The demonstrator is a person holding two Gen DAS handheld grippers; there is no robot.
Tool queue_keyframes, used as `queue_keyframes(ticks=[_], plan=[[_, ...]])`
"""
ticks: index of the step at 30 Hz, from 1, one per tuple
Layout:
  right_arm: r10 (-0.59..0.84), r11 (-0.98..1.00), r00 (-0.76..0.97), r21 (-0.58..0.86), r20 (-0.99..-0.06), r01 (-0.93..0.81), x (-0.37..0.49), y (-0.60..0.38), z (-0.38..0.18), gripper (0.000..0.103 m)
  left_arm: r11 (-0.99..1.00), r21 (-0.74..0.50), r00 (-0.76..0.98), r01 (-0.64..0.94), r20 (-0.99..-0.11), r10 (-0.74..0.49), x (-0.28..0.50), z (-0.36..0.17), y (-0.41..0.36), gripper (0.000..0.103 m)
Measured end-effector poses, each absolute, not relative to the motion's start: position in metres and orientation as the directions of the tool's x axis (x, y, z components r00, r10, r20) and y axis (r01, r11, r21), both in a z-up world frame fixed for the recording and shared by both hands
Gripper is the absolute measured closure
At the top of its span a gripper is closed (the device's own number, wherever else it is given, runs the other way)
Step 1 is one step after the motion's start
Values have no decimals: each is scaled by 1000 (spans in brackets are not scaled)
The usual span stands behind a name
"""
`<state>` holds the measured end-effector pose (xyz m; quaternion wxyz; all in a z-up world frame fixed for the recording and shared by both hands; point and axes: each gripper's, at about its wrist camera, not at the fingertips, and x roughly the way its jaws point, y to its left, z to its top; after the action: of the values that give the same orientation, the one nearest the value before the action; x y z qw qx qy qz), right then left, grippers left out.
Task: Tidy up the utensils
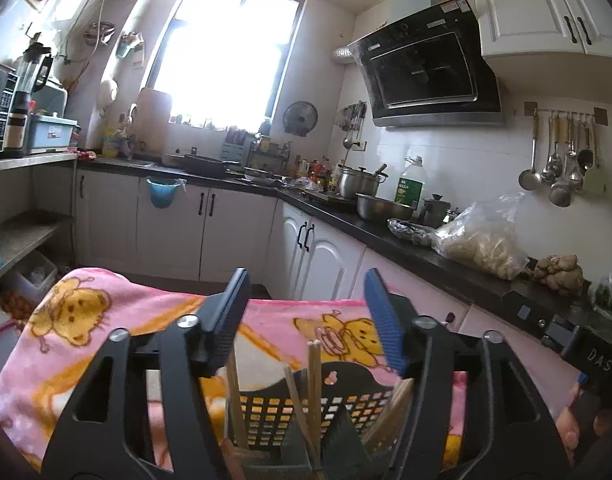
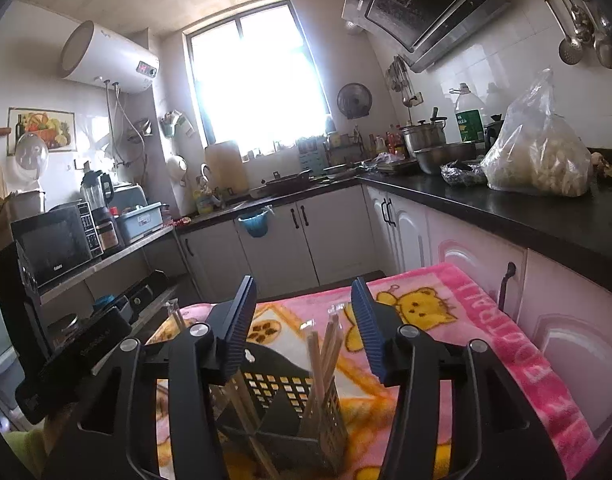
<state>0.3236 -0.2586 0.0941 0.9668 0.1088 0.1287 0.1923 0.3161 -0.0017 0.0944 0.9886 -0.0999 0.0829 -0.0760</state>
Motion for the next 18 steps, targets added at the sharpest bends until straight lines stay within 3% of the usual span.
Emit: queue_keyframes(ticks=[3, 5, 8, 18], plan=[[394, 907, 894, 251, -214, -339, 315, -261, 95, 51, 967, -214, 972, 139, -155, -175, 308, 96, -3, 30], [392, 908, 893, 251, -220, -336, 309, -264, 95, 49, 965, -220, 970, 142, -163, -179, 303, 95, -3, 26], [385, 913, 892, 239, -236, -331, 301, -269, 94, 45, 964, -222, 963, 143, -192, -187, 295, 94, -4, 12], [372, 923, 883, 216, -286, -318, 270, -280, 83, 44, 961, -220, 952, 170, -213, -217, 261, 92, -8, 12]])
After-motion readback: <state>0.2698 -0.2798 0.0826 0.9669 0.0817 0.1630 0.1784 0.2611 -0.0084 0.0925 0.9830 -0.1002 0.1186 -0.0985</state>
